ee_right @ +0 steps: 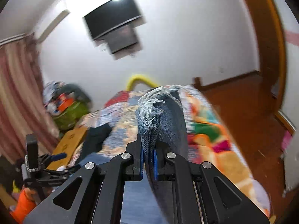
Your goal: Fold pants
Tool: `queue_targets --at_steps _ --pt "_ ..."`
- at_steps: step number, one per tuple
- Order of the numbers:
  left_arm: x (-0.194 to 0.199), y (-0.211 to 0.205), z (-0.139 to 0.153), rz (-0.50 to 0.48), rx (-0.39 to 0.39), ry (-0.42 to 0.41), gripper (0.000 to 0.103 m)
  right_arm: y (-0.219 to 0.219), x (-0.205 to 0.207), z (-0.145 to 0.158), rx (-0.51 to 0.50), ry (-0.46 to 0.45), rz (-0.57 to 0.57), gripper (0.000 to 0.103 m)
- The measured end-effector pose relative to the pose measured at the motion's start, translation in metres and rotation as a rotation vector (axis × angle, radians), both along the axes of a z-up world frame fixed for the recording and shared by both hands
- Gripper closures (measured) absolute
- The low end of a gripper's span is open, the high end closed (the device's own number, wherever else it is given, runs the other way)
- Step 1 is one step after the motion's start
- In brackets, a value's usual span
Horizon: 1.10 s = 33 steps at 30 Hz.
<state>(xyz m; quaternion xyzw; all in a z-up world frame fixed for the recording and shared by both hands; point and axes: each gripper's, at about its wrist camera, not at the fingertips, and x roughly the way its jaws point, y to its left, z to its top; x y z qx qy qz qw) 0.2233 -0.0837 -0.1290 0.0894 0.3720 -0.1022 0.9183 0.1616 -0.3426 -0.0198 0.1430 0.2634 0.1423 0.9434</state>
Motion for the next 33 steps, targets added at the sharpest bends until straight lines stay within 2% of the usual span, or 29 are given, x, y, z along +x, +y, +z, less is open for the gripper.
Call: queue_targets --at_steps 8,13,21,24,27,28,29,33 --pt "-0.019 0.052 -0.001 0.056 -0.098 -0.001 0.008 0.093 0.020 -0.030 -0.027 0.076 0.226 0.096" --pt "-0.024 0.088 -0.010 0.118 -0.159 0.032 0.007 0.148 0.030 -0.067 -0.073 0.178 0.357 0.096" --pt "-0.023 0.118 -0.031 0.185 -0.168 0.092 0.007 0.197 0.039 -0.134 -0.123 0.400 0.471 0.093" --pt "-0.021 0.118 -0.036 0.190 -0.172 0.111 0.007 0.209 0.033 -0.146 -0.163 0.459 0.492 0.088" --pt "-0.018 0.111 -0.036 0.184 -0.166 0.116 0.007 0.207 0.032 -0.142 -0.137 0.486 0.527 0.067" --pt "-0.017 0.108 -0.036 0.181 -0.164 0.116 0.007 0.205 0.029 -0.138 -0.125 0.483 0.532 0.057" --pt "-0.017 0.106 -0.034 0.175 -0.161 0.117 0.007 0.201 0.028 -0.133 -0.118 0.470 0.530 0.052" --pt "-0.009 0.088 -0.030 0.147 -0.142 0.118 0.007 0.174 0.020 -0.110 -0.107 0.405 0.486 0.049"
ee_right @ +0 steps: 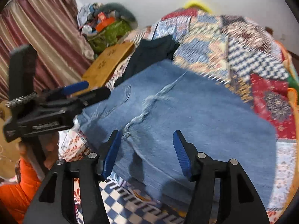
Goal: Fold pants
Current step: 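Lay the frayed hem over the jeans and open the right tool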
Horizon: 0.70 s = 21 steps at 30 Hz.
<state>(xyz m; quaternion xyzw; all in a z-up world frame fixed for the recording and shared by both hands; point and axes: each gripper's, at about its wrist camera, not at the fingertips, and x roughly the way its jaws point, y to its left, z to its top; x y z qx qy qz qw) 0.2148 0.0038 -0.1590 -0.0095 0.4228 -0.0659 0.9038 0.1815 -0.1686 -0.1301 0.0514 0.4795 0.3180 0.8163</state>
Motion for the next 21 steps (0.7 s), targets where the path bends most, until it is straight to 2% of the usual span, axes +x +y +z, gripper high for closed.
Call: queue_targets --at_steps 5,10,14,19,20,21 --pt "0.019 -0.025 0.000 -0.049 -0.007 0.029 0.004 -0.048 -0.002 0.024 -0.052 -0.100 -0.088 0.048" --pt "0.048 -0.054 -0.011 -0.083 -0.015 0.095 0.004 -0.083 0.009 0.029 -0.116 -0.120 -0.141 0.042" --pt "0.062 -0.071 -0.033 -0.093 0.043 0.149 0.004 -0.096 0.026 0.004 -0.129 -0.046 -0.158 0.042" --pt "0.062 -0.079 -0.072 -0.127 0.142 0.230 0.003 -0.093 0.036 -0.051 -0.145 0.120 -0.123 0.042" --pt "0.058 -0.078 -0.078 -0.133 0.145 0.225 0.002 -0.090 0.034 -0.061 -0.153 0.145 -0.109 0.042" --pt "0.053 -0.074 -0.078 -0.130 0.137 0.198 0.000 -0.090 0.030 -0.064 -0.147 0.129 -0.113 0.041"
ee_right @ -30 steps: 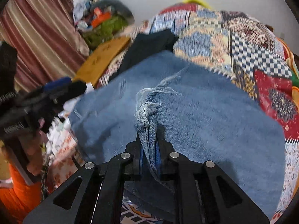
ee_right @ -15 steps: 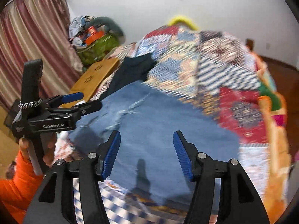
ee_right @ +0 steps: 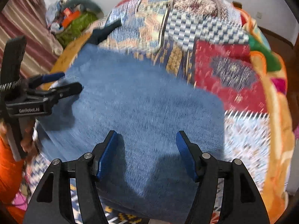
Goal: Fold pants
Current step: 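Lay the frayed hem over the jeans and open the right tool, then grasp the jeans waistband edge with the left tool and lift it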
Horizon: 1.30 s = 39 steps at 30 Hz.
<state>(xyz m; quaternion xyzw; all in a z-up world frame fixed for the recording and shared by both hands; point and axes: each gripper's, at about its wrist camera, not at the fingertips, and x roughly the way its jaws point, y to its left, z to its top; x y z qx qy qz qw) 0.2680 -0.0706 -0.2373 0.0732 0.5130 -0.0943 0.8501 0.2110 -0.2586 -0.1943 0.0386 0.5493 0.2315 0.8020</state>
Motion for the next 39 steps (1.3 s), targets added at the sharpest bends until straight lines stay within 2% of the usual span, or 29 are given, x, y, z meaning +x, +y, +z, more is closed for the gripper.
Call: queue_targets --at_steps 2,7,21,26,29,32,36,39 --pt "-0.006 0.003 0.000 -0.016 0.002 -0.011 0.000 -0.001 -0.007 0.001 0.000 -0.024 -0.011 0.038" --pt "-0.020 0.010 0.002 -0.026 0.001 -0.033 0.000 -0.008 -0.018 0.002 0.025 -0.026 -0.038 0.036" --pt "-0.050 0.035 0.015 0.007 -0.037 -0.066 0.000 -0.009 -0.027 0.015 0.004 -0.050 -0.045 0.035" --pt "-0.064 0.066 0.039 0.087 -0.031 -0.153 0.000 0.008 -0.027 0.034 0.010 -0.127 -0.003 0.035" --pt "-0.076 0.097 0.058 0.139 -0.070 -0.211 0.000 0.024 -0.026 0.048 0.030 -0.171 0.025 0.035" --pt "-0.089 0.130 0.075 0.222 -0.052 -0.270 0.000 0.040 -0.025 0.058 0.044 -0.212 0.050 0.035" --pt "-0.104 0.174 0.076 0.305 -0.065 -0.265 0.000 0.065 -0.019 0.061 0.052 -0.226 0.084 0.035" --pt "-0.111 0.211 0.058 0.396 -0.076 -0.181 0.000 0.084 -0.014 0.052 0.032 -0.204 0.105 0.035"
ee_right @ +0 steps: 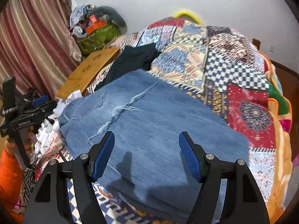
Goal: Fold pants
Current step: 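Grasp the jeans waistband edge with the left tool and lift it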
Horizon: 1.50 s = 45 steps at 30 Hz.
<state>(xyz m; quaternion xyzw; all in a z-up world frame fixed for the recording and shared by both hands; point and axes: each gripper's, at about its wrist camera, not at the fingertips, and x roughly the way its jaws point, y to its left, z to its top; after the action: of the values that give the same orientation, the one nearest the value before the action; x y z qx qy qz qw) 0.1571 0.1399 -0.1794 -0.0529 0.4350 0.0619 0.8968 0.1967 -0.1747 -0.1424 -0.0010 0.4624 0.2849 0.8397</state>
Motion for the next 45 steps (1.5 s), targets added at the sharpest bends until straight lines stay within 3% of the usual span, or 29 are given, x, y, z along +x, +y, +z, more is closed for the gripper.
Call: queue_targets --at_steps 5,8,10,17,19,26,29,31,32,33,36,38,39,41,45 --pt "-0.015 0.044 -0.040 0.081 -0.171 0.142 0.000 0.023 0.005 -0.029 -0.087 0.076 0.050 0.035" --pt "-0.020 0.055 -0.066 0.131 -0.246 0.221 0.000 0.031 0.000 -0.032 -0.147 0.032 0.062 0.032" --pt "-0.021 0.060 -0.085 0.137 -0.349 0.274 0.000 0.031 0.002 -0.031 -0.149 0.041 0.060 0.032" --pt "-0.016 0.079 -0.115 0.172 -0.722 0.297 0.000 0.034 0.002 -0.031 -0.149 0.047 0.051 0.031" --pt "-0.009 0.081 -0.125 0.169 -0.790 0.316 0.003 0.033 0.003 -0.031 -0.146 0.049 0.050 0.031" --pt "0.019 0.081 -0.135 0.162 -0.821 0.325 0.005 0.033 0.003 -0.032 -0.140 0.049 0.048 0.030" --pt "0.026 0.082 -0.130 0.160 -0.767 0.296 0.026 0.033 0.004 -0.032 -0.139 0.047 0.044 0.029" --pt "0.029 0.082 -0.124 0.176 -0.698 0.259 0.046 0.033 0.005 -0.033 -0.138 0.046 0.039 0.029" --pt "0.029 0.083 -0.122 0.188 -0.660 0.244 0.060 0.033 0.005 -0.033 -0.136 0.046 0.037 0.029" --pt "0.029 0.083 -0.118 0.194 -0.636 0.223 0.065 0.033 0.005 -0.033 -0.136 0.047 0.037 0.029" --pt "0.026 0.077 -0.107 0.189 -0.582 0.149 0.066 0.031 0.006 -0.033 -0.128 0.050 0.038 0.029" --pt "0.028 0.074 -0.110 0.165 -0.572 0.158 0.061 0.031 0.006 -0.033 -0.128 0.050 0.039 0.029" --pt "0.033 0.073 -0.115 0.151 -0.583 0.175 0.053 0.031 0.006 -0.033 -0.128 0.050 0.038 0.029" --pt "0.044 0.076 -0.130 0.134 -0.631 0.209 0.050 0.031 0.007 -0.034 -0.126 0.050 0.038 0.029" --pt "0.061 0.092 -0.138 0.150 -0.663 0.192 0.051 0.031 0.006 -0.033 -0.122 0.049 0.034 0.029"
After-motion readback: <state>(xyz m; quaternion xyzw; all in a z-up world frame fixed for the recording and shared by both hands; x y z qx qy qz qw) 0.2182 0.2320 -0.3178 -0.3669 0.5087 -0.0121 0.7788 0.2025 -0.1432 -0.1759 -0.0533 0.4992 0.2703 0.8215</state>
